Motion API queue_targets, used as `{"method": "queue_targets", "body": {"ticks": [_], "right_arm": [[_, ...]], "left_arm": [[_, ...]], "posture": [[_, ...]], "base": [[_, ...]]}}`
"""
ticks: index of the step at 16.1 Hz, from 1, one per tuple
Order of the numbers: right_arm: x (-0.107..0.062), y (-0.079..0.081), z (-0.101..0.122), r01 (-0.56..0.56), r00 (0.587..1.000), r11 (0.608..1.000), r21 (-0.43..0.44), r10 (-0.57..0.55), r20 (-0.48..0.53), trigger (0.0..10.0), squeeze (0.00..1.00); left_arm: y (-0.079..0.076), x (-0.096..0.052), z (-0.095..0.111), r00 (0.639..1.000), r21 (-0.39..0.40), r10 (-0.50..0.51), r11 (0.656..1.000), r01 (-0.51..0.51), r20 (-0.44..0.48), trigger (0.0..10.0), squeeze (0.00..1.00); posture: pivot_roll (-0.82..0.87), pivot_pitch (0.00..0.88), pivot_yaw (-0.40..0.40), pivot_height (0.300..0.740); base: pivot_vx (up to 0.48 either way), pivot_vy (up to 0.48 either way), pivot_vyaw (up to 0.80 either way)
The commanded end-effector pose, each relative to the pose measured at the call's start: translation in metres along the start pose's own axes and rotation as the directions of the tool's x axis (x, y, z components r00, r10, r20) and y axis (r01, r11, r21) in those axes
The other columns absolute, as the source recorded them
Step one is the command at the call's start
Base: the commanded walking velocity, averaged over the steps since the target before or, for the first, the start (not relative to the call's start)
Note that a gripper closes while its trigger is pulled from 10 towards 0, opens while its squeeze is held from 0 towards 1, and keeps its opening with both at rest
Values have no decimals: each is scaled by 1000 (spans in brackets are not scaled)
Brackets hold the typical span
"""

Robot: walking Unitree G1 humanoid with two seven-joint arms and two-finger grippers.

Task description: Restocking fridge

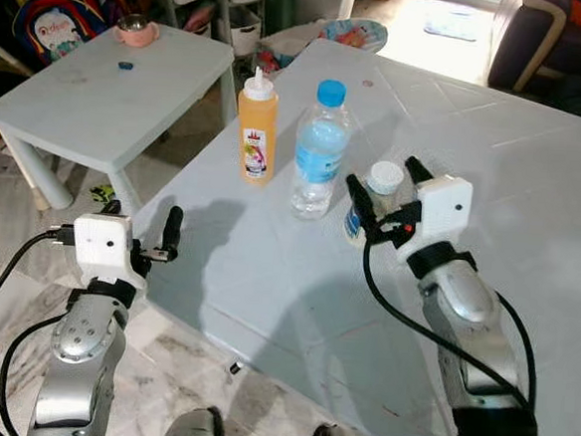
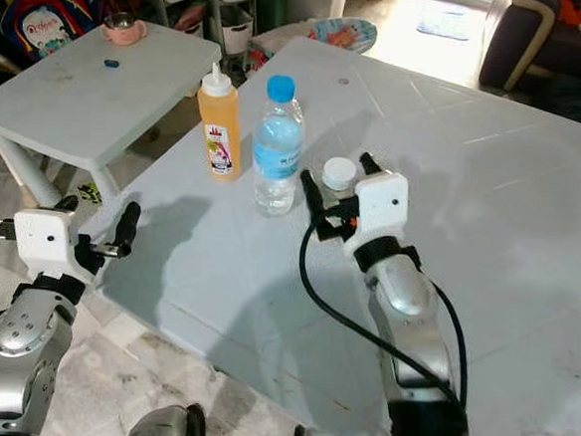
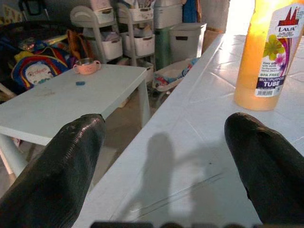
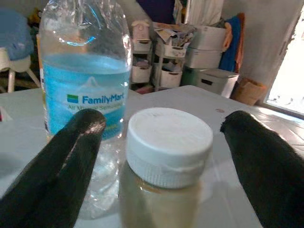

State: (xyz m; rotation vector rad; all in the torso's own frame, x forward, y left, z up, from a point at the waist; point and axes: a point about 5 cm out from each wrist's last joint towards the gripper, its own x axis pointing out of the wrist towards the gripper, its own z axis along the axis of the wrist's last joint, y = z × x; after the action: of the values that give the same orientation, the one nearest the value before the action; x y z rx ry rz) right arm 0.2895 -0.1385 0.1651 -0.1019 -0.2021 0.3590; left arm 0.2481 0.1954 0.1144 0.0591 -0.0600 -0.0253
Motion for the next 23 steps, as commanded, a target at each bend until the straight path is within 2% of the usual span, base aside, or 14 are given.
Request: {"method": "queue_targets", "body": {"ticks": [1,2,14,17,18,19,23], "right_arm": [[3,3,0,-23,1000,1000,11,23,2,275,0],[5,4,-1,-34,999,999,15,34,1,0,0],[12,3,-8,-50,999,999,-13,50,-21,0,0],[13,5,-4,-54,999,998,-20,54,-11,0,0],[12,9,-4,-56,998,998,-18,56,-7,3451,0],[8,14,-4,-54,998,999,1,54,-8,10000,0],[-9,23,-21,-39,997,998,47,42,-65,10000,0]], "left_arm": [[0,0,0,1000,7,2,1000,-2,-3,10000,0],[0,0,0,1000,7,1,1000,-1,-3,10000,0],[-1,1,-1,1000,14,-20,1000,20,-14,10000,0],[6,4,-4,997,46,56,998,-53,-52,10000,0],[9,3,-7,995,48,71,997,-68,-68,10000,0],[11,2,-8,993,54,87,995,-83,-77,10000,0],[9,-2,-14,989,53,109,993,-104,-101,10000,0]], "posture": [[-36,104,3,740],[-36,104,3,740],[-26,117,10,740],[-27,137,8,740],[-27,137,8,740],[-19,132,3,740],[-20,103,-12,740]], "base": [[0,0,0],[0,0,0],[0,0,0],[0,0,0],[0,0,0],[0,0,0],[0,0,0]]}}
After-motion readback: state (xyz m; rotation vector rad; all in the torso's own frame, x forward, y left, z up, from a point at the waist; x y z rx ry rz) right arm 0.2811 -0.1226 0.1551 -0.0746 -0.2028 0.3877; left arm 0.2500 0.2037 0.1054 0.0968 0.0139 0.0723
